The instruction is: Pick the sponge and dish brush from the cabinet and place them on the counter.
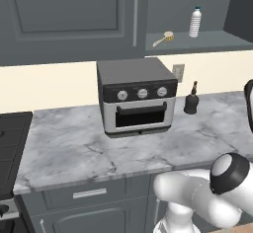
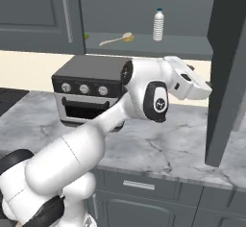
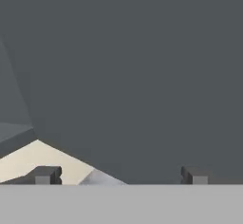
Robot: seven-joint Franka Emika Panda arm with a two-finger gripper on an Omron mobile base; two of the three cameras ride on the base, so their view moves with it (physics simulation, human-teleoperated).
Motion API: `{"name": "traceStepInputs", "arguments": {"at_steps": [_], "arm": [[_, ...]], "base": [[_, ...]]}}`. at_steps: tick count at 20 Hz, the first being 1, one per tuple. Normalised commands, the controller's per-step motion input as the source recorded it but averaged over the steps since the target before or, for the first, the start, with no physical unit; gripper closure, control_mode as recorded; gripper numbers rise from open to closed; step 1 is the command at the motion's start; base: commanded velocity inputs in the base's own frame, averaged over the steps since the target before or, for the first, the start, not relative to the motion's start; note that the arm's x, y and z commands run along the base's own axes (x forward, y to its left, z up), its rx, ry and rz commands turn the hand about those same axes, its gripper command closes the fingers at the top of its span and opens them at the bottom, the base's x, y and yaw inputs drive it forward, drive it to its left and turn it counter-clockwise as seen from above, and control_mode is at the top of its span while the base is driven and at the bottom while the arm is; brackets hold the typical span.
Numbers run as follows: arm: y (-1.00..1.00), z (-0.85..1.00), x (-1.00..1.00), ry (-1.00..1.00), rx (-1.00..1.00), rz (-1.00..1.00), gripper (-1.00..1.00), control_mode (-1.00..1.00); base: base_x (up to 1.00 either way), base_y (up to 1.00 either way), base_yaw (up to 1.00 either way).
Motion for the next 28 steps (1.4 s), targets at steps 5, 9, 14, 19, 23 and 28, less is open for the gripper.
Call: {"name": "traceStepInputs", "arguments": {"at_steps": [5,9,14,19,23,28], "arm": [[-0.51,-0.14,0.37,-0.22,-0.01,0.11,-1.0,-1.0],[-0.38,-0.13,0.35,-0.19,0.0,0.11,-1.0,-1.0],[0.3,-0.05,0.09,-0.13,-0.03,0.1,-1.0,-1.0],[0.99,0.01,-0.32,-0.02,-0.12,0.1,-1.0,-1.0],[0.81,0.43,-0.37,0.0,-0.09,0.12,-1.0,-1.0],[0.04,0.16,0.0,0.0,0.0,0.01,-1.0,-1.0]], "base": [[0.0,0.0,0.0],[0.0,0.0,0.0],[0.0,0.0,0.0],[0.0,0.0,0.0],[0.0,0.0,0.0],[0.0,0.0,0.0]]}}
